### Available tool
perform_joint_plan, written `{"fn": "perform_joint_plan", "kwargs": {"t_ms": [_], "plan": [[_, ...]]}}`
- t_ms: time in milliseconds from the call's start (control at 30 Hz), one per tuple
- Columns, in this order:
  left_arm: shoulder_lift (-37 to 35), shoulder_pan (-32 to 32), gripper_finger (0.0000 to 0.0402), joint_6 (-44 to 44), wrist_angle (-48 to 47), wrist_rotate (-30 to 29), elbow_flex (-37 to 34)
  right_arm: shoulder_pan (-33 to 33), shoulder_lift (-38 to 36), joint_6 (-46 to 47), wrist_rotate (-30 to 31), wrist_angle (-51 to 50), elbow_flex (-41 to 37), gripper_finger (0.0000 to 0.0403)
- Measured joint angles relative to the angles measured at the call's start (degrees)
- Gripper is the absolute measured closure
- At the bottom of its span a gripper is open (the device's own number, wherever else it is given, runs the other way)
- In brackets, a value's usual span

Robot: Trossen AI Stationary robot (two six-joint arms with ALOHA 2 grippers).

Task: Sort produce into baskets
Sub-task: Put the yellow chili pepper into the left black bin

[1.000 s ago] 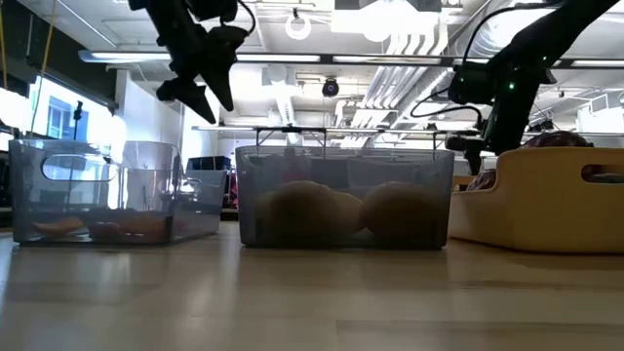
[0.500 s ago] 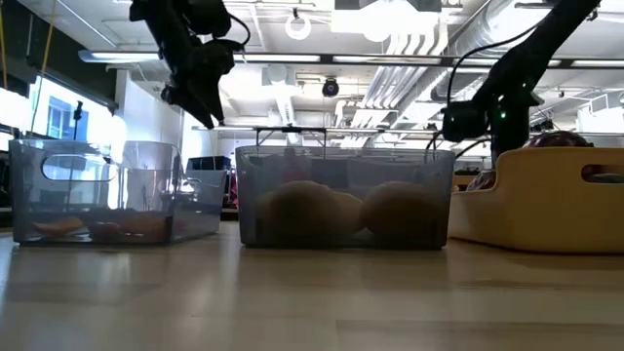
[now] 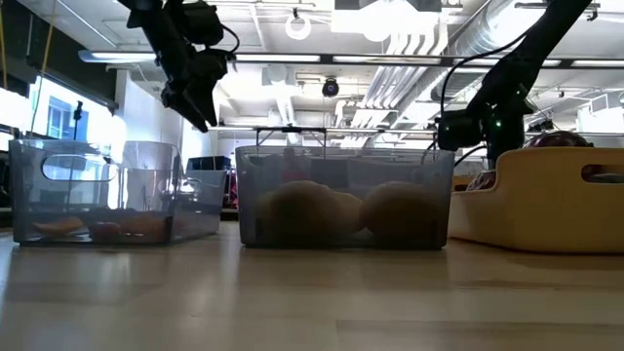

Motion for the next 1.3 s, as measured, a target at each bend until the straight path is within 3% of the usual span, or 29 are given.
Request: {"fn": "perform_joint_plan", "kwargs": {"t_ms": [67,133,333,500,600,867,1067,1167,1300], "plan": [[-0.2,1.3,0.0185,0.0,0.6,0.0,0.0,0.9,-0.9,-3.1,0.2,0.5,0.0,0.0360],[-0.9,2.6,0.0185,0.3,1.4,0.0,0.0,2.2,-2.2,-7.6,-0.7,0.9,0.3,0.0389],[-3.4,5.2,0.0185,3.3,6.0,0.5,0.0,6.2,-9.1,-22.5,1.6,10.5,2.5,0.0396],[-5.0,6.0,0.0185,5.4,11.9,3.1,0.0,11.9,-12.3,-35.8,-4.5,35.8,2.8,0.0393],[-5.1,6.0,0.0185,3.8,13.7,4.1,0.0,16.8,-11.0,-38.5,-9.3,47.2,2.9,0.0399],[-5.4,2.8,0.0185,-6.2,16.5,19.4,-0.7,33.3,0.3,-35.6,-9.1,58.1,4.7,0.0400],[-8.5,-5.6,0.0185,-20.3,30.0,18.2,-6.2,42.2,13.8,-45.0,-11.9,65.4,14.6,0.0401],[-10.3,-10.8,0.0185,-28.2,36.4,13.5,-9.0,44.5,20.5,-51.5,-15.2,66.4,22.1,0.0402],[-12.1,-16.3,0.0185,-32.6,37.0,6.9,-9.4,46.0,28.7,-55.7,-18.8,66.4,32.6,0.0402]]}}
